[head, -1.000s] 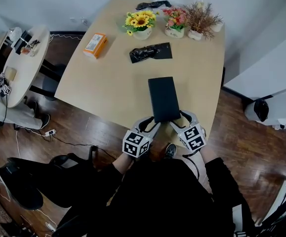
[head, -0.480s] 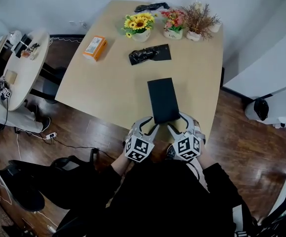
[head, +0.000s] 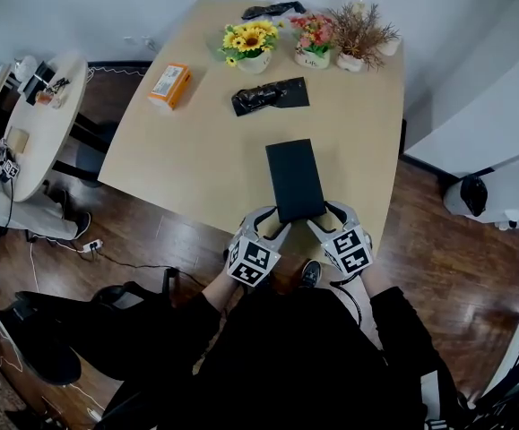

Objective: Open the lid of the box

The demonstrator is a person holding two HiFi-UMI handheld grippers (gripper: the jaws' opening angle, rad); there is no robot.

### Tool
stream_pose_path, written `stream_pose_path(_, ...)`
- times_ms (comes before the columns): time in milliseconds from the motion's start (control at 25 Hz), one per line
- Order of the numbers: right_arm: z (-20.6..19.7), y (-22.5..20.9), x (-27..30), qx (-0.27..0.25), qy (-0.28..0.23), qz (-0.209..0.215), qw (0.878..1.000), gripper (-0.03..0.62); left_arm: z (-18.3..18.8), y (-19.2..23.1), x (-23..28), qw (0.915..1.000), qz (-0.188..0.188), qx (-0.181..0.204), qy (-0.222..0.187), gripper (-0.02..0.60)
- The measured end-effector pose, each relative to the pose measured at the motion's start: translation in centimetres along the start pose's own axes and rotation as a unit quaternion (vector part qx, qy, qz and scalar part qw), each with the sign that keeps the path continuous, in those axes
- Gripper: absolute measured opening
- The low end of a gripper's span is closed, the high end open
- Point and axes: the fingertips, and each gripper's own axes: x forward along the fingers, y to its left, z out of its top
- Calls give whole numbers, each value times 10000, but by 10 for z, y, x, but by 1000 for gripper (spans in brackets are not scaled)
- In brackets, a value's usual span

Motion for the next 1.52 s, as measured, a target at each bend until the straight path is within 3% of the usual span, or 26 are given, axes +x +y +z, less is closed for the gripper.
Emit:
stream_pose_path(160, -1, 1, 0, 37, 52, 49, 10000, 239, 0, 1, -1, 9996, 47, -249, -86, 164)
stream_pose_path(240, -1, 1, 0, 60, 38, 47, 10000, 235, 1, 1, -2, 9967, -5, -786, -227, 161)
stream_pose_path(360, -2, 0, 0, 67, 24, 60, 10000, 228, 4, 2, -5, 9826, -198, -1776, -509, 160)
stream_pose_path(440, -2, 0, 0, 36, 39, 82, 10000, 228, 6, 2, -6, 9790, -223, -1948, -556, 164)
stream_pose_path(560, -1, 1, -1, -8, 63, 76, 10000, 229, 5, 1, -8, 9835, -113, -1749, -452, 163)
stream_pose_path(720, -1, 1, -1, -416, 146, -172, 9989, 229, 10, -1, -12, 9967, 276, -720, -261, 133)
stream_pose_path(840, 11, 4, -10, -1028, -46, -617, 9928, 233, 22, -3, -16, 9985, 353, -249, -348, 133)
stream_pose_path(1000, 29, 15, -24, -1504, -476, -1019, 9822, 233, 31, -5, -19, 9986, 307, -133, -410, 132)
stream_pose_path(1160, 47, 28, -27, -2236, -826, -1265, 9629, 222, 41, -7, -20, 9985, 290, -36, -456, 120)
stream_pose_path(1360, 59, 38, -24, -2811, -944, -1569, 9421, 69, 55, -13, -22, 9981, 235, -37, -574, 101)
stream_pose_path(1520, 61, 37, -28, -2737, -982, -1693, 9417, 38, 54, -14, -24, 9986, 198, 80, -479, 95)
